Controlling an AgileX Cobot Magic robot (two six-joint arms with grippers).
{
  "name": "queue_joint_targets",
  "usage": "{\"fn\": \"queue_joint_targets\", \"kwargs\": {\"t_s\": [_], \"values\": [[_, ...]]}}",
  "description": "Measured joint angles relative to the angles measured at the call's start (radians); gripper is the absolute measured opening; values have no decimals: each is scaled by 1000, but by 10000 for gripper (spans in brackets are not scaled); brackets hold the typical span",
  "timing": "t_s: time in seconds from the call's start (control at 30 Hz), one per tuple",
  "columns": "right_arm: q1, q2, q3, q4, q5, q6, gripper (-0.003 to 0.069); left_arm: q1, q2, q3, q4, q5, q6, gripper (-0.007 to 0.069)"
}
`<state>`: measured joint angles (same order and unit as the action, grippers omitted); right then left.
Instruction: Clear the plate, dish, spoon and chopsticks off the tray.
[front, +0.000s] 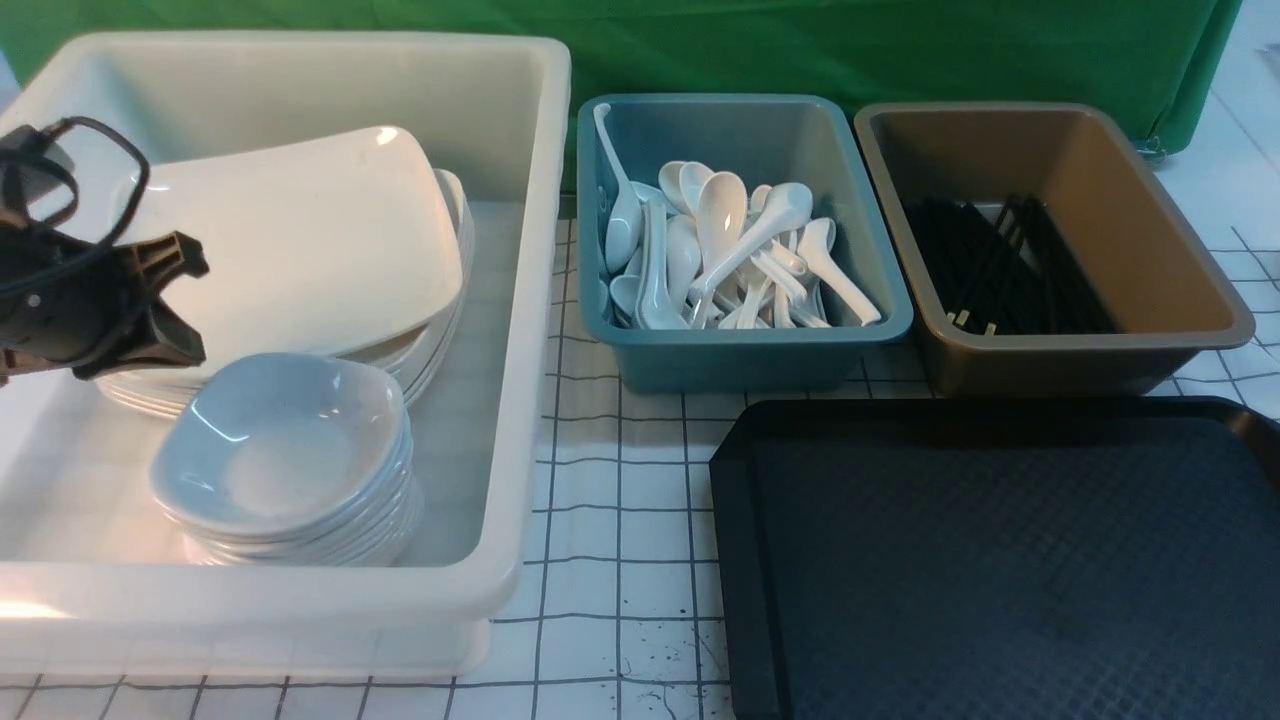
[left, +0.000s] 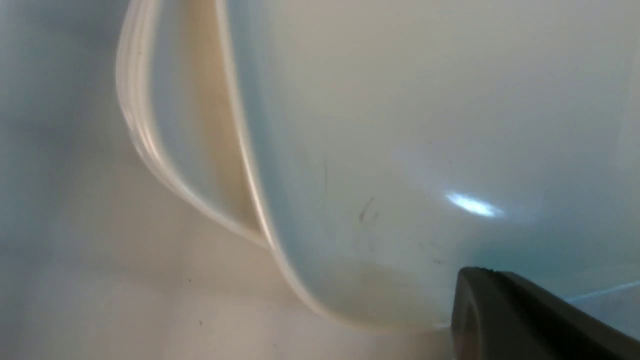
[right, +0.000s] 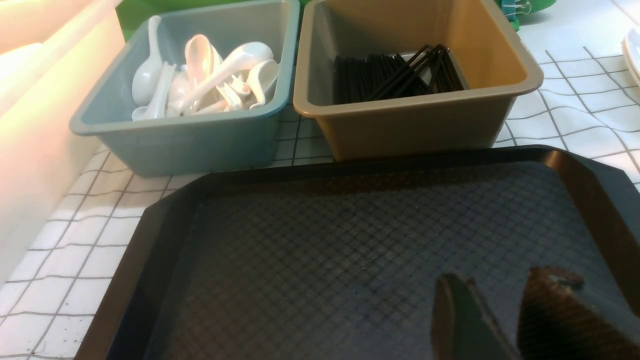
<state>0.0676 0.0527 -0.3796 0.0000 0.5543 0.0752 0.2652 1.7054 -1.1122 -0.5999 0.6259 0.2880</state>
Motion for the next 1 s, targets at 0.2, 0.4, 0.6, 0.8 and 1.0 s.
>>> {"fn": "queue_joint_targets", "kwargs": {"t_s": [0.2, 0.4, 0.6, 0.8, 1.0], "values": [[0, 0, 0, 0, 0, 0, 239, -1, 55, -4, 52, -99, -5, -7], [0, 0, 0, 0, 0, 0, 239, -1, 61, -8, 211, -213, -34, -5], [0, 0, 0, 0, 0, 0, 239, -1, 62, -8, 366, -290, -173, -3], [0, 0, 0, 0, 0, 0, 239, 0, 59, -24, 436, -288, -258, -3], [0, 0, 0, 0, 0, 0, 239, 4, -5, -145, 479, -130, -303, -3]]}}
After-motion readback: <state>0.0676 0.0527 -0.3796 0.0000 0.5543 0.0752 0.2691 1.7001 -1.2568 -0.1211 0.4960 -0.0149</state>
